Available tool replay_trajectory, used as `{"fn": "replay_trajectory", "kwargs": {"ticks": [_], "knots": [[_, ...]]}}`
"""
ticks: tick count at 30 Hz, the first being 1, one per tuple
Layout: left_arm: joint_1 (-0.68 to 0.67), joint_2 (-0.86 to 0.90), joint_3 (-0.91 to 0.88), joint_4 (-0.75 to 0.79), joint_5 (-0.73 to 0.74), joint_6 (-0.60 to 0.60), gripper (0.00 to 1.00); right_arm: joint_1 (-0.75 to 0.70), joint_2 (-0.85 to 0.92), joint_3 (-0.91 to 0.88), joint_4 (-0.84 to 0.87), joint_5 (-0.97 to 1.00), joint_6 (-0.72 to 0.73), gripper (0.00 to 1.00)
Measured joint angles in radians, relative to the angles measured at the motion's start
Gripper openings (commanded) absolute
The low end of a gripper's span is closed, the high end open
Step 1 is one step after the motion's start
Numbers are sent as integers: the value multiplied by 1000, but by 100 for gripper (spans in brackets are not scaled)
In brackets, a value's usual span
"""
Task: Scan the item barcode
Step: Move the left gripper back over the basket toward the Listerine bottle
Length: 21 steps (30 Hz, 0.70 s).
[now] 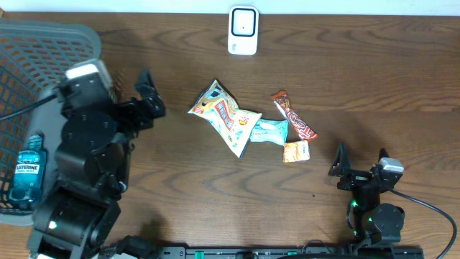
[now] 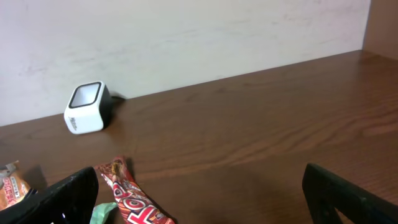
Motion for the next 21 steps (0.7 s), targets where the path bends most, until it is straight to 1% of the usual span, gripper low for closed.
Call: {"fn": "replay_trajectory", "kwargs": {"ticks": [5, 10, 12, 16, 21], "knots": [[70, 0, 6, 1, -94, -76, 98, 0, 0, 0, 0, 0, 0, 99], [206, 0, 6, -11, -149, -188, 98, 0, 0, 0, 0, 0, 0, 99], [273, 0, 7, -47, -159, -241, 98, 0, 0, 0, 0, 0, 0, 99], [428, 8, 7, -168, -168, -368, 98, 0, 0, 0, 0, 0, 0, 99], [607, 73, 8, -272, -144, -494, 98, 0, 0, 0, 0, 0, 0, 99]]}}
